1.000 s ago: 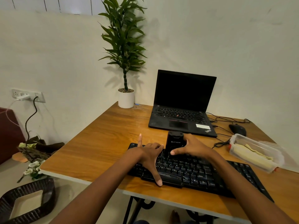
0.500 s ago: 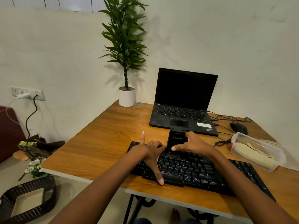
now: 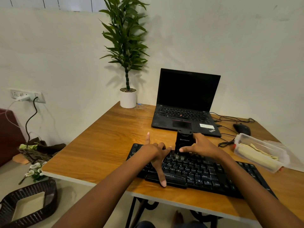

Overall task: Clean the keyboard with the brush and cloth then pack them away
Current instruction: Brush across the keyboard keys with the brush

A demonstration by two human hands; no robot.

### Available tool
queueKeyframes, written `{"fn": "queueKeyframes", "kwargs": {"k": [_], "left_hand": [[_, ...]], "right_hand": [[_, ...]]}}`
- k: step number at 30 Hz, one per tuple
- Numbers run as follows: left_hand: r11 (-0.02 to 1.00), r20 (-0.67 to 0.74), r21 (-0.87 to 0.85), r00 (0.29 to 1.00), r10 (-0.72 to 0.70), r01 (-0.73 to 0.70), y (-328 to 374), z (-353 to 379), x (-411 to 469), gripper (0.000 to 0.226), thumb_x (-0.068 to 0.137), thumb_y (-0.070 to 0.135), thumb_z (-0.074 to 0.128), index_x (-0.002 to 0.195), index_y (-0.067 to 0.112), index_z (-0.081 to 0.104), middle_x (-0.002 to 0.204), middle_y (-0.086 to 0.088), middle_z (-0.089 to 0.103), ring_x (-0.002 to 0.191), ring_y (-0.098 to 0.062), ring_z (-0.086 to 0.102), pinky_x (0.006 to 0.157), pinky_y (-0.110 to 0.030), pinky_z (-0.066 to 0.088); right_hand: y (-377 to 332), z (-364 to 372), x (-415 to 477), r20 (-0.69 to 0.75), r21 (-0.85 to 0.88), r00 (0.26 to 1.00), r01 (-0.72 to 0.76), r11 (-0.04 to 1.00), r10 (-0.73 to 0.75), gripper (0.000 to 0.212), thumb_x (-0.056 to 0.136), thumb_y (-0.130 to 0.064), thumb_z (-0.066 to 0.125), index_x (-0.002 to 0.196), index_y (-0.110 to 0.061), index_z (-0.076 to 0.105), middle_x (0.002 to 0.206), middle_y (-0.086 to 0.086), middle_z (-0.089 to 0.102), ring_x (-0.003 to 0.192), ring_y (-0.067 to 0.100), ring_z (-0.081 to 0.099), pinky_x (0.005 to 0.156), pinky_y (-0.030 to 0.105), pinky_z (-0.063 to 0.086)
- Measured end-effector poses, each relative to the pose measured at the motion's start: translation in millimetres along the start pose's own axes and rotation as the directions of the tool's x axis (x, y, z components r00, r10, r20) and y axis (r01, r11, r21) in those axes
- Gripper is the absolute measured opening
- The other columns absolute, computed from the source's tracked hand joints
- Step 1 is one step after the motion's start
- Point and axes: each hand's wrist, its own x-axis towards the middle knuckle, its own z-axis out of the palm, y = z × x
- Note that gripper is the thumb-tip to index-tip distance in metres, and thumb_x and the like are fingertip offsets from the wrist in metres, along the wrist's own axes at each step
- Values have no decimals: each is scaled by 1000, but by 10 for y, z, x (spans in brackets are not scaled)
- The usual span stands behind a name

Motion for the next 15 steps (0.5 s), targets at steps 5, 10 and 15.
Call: {"fn": "queueKeyframes", "kwargs": {"k": [5,10,15], "left_hand": [[1000,6,24,1000,1,-1,0,14,49,128,65,70,67,148,23,-17,156,-8,0,144,-32,7,94,-69,-26],[999,3,36,1000,4,-4,-5,7,76,127,63,71,67,150,22,-13,156,-10,4,143,-32,11,94,-69,-26],[999,3,31,1000,-9,9,-6,-5,48,127,63,70,68,150,23,-13,156,-10,3,144,-32,8,93,-68,-27]], "right_hand": [[19,-53,-33,28,-12,1000,-6,1000,7,41,71,-23,78,99,-34,51,99,-12,61,90,4,60,65,14,45],[2,-58,-44,43,5,999,-11,1000,11,41,71,-21,78,99,-36,51,101,-14,60,92,1,58,62,9,45],[-4,-93,-52,36,2,999,-27,1000,27,39,70,-20,79,95,-32,52,96,-12,61,87,2,60,61,11,47]]}}
